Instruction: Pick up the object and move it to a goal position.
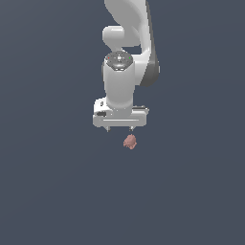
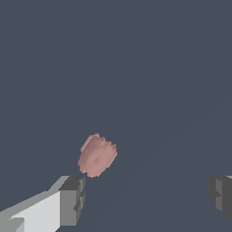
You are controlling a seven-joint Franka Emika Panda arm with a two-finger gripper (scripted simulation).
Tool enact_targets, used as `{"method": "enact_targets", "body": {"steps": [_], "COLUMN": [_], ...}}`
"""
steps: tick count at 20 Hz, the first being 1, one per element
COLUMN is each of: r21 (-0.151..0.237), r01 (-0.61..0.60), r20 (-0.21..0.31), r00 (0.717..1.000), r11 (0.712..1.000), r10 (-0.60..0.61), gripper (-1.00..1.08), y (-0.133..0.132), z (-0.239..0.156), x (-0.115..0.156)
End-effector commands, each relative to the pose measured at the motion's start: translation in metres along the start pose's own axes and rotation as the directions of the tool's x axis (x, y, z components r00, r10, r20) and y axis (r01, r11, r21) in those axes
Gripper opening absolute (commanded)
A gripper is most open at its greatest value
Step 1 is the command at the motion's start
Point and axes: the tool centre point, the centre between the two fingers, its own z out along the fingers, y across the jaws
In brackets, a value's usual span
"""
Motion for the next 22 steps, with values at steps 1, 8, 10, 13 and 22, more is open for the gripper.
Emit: {"method": "enact_targets", "body": {"steps": [1,8,10,13,22], "r21": [0.000,0.025,0.030,0.030,0.027], "r01": [0.000,0.024,0.029,0.029,0.064], "r20": [0.000,0.002,0.002,0.002,0.002], "r00": [1.000,1.000,1.000,1.000,0.998], "r11": [1.000,0.999,0.999,0.999,0.998], "r10": [0.000,-0.024,-0.029,-0.029,-0.065], "gripper": [1.00,1.00,1.00,1.00,1.00], "y": [0.000,-0.012,-0.014,-0.014,-0.015], "z": [0.000,0.001,0.001,0.001,0.004], "x": [0.000,0.000,0.000,0.000,0.000]}}
